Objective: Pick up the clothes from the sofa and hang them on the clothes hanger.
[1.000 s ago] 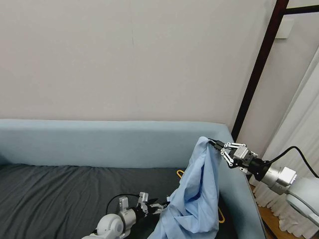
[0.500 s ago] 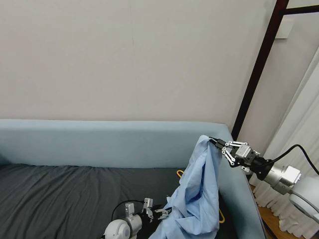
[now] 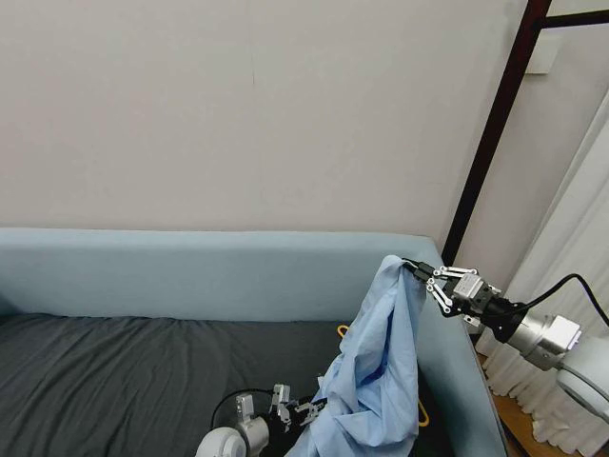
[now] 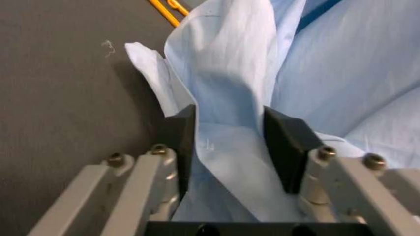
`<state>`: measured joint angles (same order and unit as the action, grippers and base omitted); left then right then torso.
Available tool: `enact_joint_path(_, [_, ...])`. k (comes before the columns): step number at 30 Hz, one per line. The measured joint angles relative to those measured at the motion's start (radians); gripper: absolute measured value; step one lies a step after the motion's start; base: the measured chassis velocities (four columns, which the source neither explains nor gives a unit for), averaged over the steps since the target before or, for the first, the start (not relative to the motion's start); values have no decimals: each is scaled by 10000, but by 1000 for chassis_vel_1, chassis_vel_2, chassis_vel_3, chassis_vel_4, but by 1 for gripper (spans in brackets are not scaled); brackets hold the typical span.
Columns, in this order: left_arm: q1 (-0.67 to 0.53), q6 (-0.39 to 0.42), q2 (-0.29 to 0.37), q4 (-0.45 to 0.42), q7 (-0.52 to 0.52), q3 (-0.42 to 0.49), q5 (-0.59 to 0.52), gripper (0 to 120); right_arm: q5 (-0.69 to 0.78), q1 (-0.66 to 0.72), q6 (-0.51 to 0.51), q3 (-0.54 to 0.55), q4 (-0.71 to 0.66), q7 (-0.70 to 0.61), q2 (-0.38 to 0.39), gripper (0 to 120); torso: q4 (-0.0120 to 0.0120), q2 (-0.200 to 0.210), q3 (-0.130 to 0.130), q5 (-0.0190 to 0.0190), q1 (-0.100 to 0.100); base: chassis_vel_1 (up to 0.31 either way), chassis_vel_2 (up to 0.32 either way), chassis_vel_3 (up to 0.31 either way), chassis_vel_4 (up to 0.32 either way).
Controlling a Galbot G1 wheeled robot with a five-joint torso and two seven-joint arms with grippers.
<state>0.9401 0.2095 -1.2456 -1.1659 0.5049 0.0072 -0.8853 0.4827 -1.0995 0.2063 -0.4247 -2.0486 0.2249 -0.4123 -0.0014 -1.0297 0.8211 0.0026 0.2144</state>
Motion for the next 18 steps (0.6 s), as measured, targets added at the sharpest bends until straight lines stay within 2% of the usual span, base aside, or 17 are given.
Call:
enact_joint_path(1, [0, 0, 0, 0, 0, 0, 0, 36, 0, 0, 0, 0, 0, 0, 0, 0, 0, 0, 0, 0, 0, 0, 0, 0, 0])
enact_joint_path(3, [56, -124, -15, -2, 89, -30, 26, 26, 5, -39, -4, -72, -4, -18, 41, 0, 0, 0, 0, -1, 0, 0, 0, 0, 0])
enact_joint_path(5, [70, -205, -19, -2, 149, -41, 39, 22, 8, -58, -6, -100, -12, -26, 58, 0, 0, 0, 0, -1, 0, 0, 0, 0, 0])
enact_joint_path(9, [39, -532, -51, 83, 481, -121, 42, 3, 23, -90, -9, -127, -33, -76, 89, 0, 0, 0, 0, 0, 1, 0, 0, 0, 0])
enact_joint_path(15, [-37, -813, -34, 104, 691, -271, 36, 0, 29, -95, -10, -127, -7, -143, 119, 0, -1, 0, 0, -3, 0, 0, 0, 0, 0])
enact_joint_path(18, [-154, -979, 159, -255, 707, -586, -20, 0, 41, -73, -39, -33, 110, -383, 121, 0, -1, 0, 0, -2, 0, 0, 0, 0, 0])
